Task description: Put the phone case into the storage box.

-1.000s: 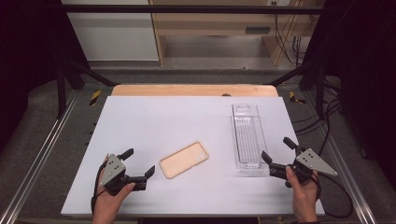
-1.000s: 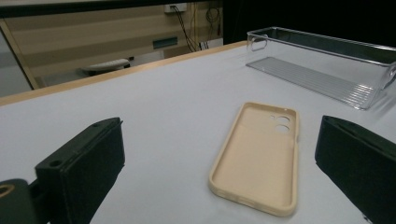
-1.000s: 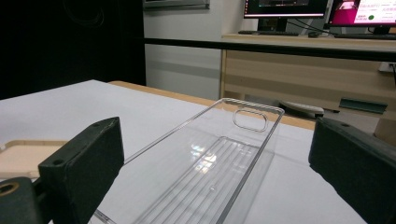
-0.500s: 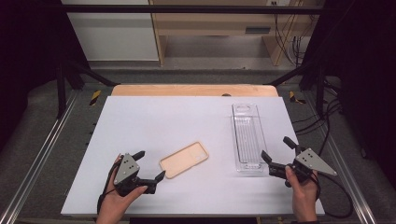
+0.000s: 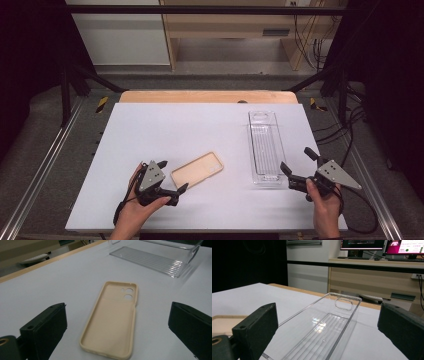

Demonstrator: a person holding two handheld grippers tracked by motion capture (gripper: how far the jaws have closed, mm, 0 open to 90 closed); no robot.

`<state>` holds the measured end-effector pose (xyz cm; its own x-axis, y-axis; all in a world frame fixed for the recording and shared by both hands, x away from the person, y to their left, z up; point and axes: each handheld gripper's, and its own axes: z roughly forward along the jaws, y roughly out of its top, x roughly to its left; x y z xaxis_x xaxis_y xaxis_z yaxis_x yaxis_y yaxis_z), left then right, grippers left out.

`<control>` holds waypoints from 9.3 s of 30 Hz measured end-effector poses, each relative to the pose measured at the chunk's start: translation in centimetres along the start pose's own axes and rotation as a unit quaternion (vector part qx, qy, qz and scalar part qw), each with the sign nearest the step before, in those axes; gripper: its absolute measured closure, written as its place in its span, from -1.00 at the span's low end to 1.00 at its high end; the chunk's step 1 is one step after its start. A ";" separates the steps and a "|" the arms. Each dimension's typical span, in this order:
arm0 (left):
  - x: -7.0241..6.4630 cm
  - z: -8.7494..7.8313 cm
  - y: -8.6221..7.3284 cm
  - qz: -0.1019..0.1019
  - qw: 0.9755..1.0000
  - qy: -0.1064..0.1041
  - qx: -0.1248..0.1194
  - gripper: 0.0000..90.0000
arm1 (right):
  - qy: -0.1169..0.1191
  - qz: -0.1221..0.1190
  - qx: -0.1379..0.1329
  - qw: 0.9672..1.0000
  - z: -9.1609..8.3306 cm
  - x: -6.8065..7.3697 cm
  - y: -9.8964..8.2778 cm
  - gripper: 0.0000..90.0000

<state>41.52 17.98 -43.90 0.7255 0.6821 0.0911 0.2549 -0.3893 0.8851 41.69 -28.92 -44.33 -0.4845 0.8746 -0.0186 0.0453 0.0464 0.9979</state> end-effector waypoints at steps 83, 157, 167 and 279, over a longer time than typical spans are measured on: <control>-1.1 5.1 -0.9 0.033 0.984 -0.075 0.161 0.55 | -0.011 0.000 0.009 1.000 0.0 -0.2 -0.1 -0.92; -3.2 0.9 -0.5 0.078 0.995 0.033 -0.048 0.95 | 0.016 -0.029 0.078 0.996 4.5 9.1 6.8 -0.89; -3.7 0.9 -0.5 0.087 0.994 0.041 -0.056 0.95 | 0.046 -0.024 0.154 0.987 8.5 10.9 9.1 -0.81; 0.5 0.7 -2.4 -0.045 0.993 0.060 -0.087 -0.56 | 0.066 0.002 0.194 0.979 15.0 7.2 12.9 0.76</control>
<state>41.71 18.80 -46.33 0.6214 0.7817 0.0525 0.1931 -0.2178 0.9567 51.88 -14.82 -32.53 -0.5914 0.8062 0.0192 0.3631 0.2450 0.8989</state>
